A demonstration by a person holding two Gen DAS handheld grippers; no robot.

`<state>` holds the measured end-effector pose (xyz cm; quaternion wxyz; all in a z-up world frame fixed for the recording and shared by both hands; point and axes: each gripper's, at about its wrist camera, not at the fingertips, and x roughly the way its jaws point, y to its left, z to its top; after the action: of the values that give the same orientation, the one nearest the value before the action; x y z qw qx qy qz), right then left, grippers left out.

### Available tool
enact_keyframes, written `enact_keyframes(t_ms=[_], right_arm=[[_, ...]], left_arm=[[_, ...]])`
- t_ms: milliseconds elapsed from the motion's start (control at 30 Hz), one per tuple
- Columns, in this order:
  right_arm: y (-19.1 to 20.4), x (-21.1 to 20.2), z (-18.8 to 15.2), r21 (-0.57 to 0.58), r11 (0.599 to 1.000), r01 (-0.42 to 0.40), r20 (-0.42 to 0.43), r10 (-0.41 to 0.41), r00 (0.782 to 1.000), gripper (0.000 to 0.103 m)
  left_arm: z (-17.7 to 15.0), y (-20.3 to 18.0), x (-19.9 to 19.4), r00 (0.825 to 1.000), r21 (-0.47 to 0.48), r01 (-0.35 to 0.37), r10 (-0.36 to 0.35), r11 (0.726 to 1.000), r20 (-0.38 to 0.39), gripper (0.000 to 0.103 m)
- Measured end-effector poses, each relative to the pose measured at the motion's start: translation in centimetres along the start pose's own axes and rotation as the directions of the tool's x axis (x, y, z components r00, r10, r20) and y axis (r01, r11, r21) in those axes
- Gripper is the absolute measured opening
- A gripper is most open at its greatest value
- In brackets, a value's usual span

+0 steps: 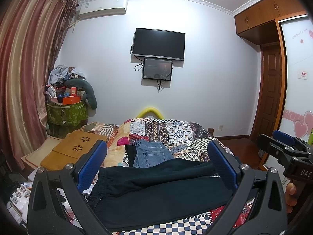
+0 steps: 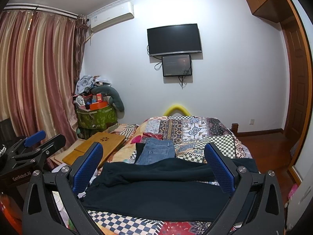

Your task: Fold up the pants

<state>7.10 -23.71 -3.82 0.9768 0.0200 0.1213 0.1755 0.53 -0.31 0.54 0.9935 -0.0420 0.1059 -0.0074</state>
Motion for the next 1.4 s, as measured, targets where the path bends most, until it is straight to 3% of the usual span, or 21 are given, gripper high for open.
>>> enact_keyframes(t_ms=[800, 1133, 1400], right_arm=[[-0.5, 1.2, -0.4, 0.025, 1.000, 0.012, -0.025, -0.011, 1.000, 0.103], [-1.7, 5.4, -0.8, 0.024, 0.999, 0.041, -0.080, -0.039, 0.996, 0.103], [-3.7, 11.5, -2.4, -0.047, 0.994, 0.102, -0.183, -0.109, 0.977, 0.103]], left_arm=[[-0.1, 0.3, 1.4, 1.000, -0.004, -0.005, 0.005, 1.000, -0.021, 0.103], [-0.4, 1.2, 7.4, 0.995, 0.012, -0.036, 0.037, 0.999, -0.097, 0.103], [-1.6, 4.7, 15.3, 0.974, 0.042, -0.113, 0.119, 0.993, -0.191, 0.103]])
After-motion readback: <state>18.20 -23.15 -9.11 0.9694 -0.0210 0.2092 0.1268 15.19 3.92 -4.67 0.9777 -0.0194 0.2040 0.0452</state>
